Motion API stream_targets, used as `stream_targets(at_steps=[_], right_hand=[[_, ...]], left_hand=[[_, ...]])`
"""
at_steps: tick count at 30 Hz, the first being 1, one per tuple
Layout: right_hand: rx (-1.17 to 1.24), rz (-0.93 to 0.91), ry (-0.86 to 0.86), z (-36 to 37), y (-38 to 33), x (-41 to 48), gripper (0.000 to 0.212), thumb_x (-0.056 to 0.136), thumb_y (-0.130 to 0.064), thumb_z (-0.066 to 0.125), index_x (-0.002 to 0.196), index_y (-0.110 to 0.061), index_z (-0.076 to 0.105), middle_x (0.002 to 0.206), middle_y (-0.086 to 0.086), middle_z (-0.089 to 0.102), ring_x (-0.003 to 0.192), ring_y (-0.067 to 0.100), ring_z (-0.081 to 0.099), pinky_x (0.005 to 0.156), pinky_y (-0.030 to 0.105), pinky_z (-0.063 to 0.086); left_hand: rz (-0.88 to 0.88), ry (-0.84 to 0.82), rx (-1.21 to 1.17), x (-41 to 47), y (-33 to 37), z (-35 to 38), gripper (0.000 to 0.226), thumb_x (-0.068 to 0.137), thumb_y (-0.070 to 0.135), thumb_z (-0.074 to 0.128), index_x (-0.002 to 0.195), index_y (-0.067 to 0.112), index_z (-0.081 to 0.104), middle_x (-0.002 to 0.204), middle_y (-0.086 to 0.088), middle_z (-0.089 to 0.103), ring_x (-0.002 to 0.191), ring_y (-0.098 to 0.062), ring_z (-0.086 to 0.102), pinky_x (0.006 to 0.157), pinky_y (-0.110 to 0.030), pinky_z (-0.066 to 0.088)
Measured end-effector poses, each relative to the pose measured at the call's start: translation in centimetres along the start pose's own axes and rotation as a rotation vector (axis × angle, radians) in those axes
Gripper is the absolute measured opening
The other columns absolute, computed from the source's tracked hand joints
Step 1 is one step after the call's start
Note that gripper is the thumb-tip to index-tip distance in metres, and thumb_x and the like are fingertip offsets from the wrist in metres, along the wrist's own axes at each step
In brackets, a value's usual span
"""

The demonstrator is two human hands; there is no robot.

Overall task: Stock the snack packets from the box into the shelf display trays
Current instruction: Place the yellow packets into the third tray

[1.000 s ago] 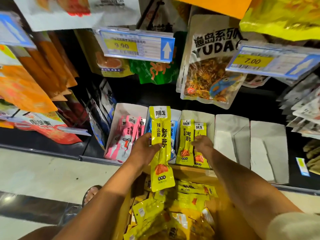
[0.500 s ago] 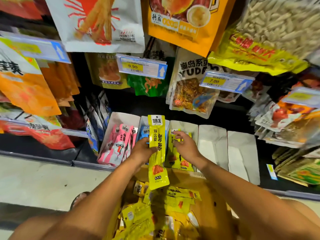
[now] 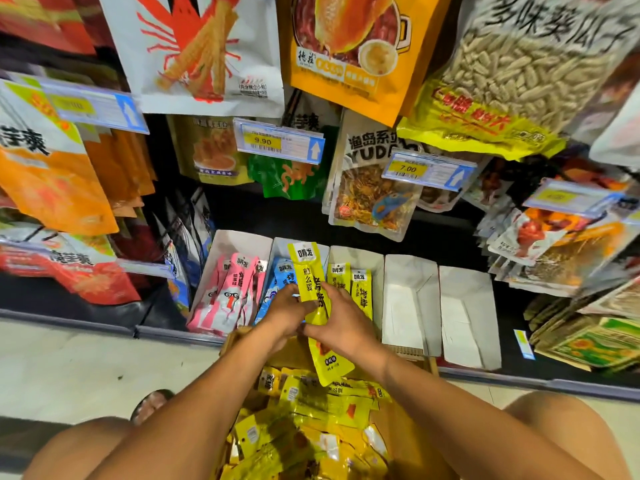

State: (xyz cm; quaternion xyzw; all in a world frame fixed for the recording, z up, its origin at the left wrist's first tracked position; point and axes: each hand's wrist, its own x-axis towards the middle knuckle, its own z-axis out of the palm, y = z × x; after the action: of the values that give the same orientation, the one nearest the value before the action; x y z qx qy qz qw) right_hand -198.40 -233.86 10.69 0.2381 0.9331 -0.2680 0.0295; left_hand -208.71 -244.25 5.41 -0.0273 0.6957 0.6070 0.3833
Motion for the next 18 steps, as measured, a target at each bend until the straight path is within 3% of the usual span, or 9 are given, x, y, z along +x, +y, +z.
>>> stream_targets(at_steps=[3,5,6,8,11,15,18], right_hand=[[0.054,0.025,0.009,0.2,0.4,0.8,0.100,0.067,-0.063,0.073,0.151,-0.042,0.024,0.154,-0.008,0.038,0.137,0.020,0.045,0.098,0.045,0.051],[0.070,0.047,0.028,0.0,1.2,1.6,0.096,0.068,-0.063,0.073,0.150,-0.044,0.026,0.153,-0.007,0.041,0.134,0.021,0.048,0.095,0.042,0.053],[0.072,0.061,0.039,-0.1,1.7,2.1,0.095,0.069,-0.063,0.073,0.149,-0.044,0.027,0.151,-0.007,0.043,0.131,0.021,0.051,0.092,0.041,0.054],[0.083,0.105,0.065,-0.5,3.1,3.3,0.092,0.070,-0.067,0.074,0.147,-0.045,0.028,0.145,-0.003,0.048,0.119,0.023,0.059,0.085,0.038,0.056],[0.047,0.195,0.061,-1.0,5.8,5.6,0.089,0.075,-0.066,0.072,0.149,-0.041,0.031,0.136,0.002,0.055,0.106,0.025,0.063,0.080,0.036,0.054],[-0.006,0.290,0.043,-0.5,9.4,8.4,0.086,0.077,-0.067,0.069,0.150,-0.037,0.034,0.127,0.004,0.062,0.108,0.028,0.063,0.081,0.038,0.054],[-0.030,0.338,0.019,0.6,11.5,10.0,0.083,0.075,-0.069,0.066,0.146,-0.038,0.037,0.129,0.006,0.062,0.106,0.030,0.065,0.084,0.042,0.056]], left_hand=[[0.087,0.033,0.053,-3.3,2.7,0.7,0.032,0.094,0.028,0.073,0.122,0.018,0.062,0.113,-0.006,0.069,0.093,-0.023,0.068,0.076,-0.042,0.060],[0.188,0.067,0.157,-3.5,2.8,0.4,0.018,0.102,0.028,0.061,0.119,0.020,0.061,0.110,-0.006,0.069,0.082,-0.017,0.062,0.079,-0.039,0.053],[0.256,0.074,0.263,-3.3,2.4,0.0,0.019,0.104,0.031,0.056,0.121,0.023,0.060,0.119,-0.006,0.069,0.087,-0.017,0.063,0.083,-0.036,0.051],[0.363,0.079,0.584,-3.2,1.0,-1.2,0.035,0.106,0.039,0.050,0.138,0.027,0.053,0.140,-0.004,0.061,0.118,-0.023,0.061,0.097,-0.037,0.049],[0.402,0.079,1.057,-2.5,-2.4,-3.3,0.055,0.106,0.050,0.041,0.157,0.034,0.031,0.162,-0.005,0.038,0.150,-0.028,0.032,0.118,-0.044,0.036],[0.237,-0.066,1.383,-1.9,-6.0,-4.7,0.067,0.103,0.066,0.023,0.160,0.047,-0.005,0.172,0.005,-0.008,0.158,-0.026,-0.014,0.127,-0.052,0.000],[0.164,-0.135,1.514,-1.5,-7.3,-4.7,0.073,0.098,0.074,0.013,0.155,0.048,-0.022,0.167,0.007,-0.025,0.154,-0.025,-0.026,0.125,-0.053,-0.011]])
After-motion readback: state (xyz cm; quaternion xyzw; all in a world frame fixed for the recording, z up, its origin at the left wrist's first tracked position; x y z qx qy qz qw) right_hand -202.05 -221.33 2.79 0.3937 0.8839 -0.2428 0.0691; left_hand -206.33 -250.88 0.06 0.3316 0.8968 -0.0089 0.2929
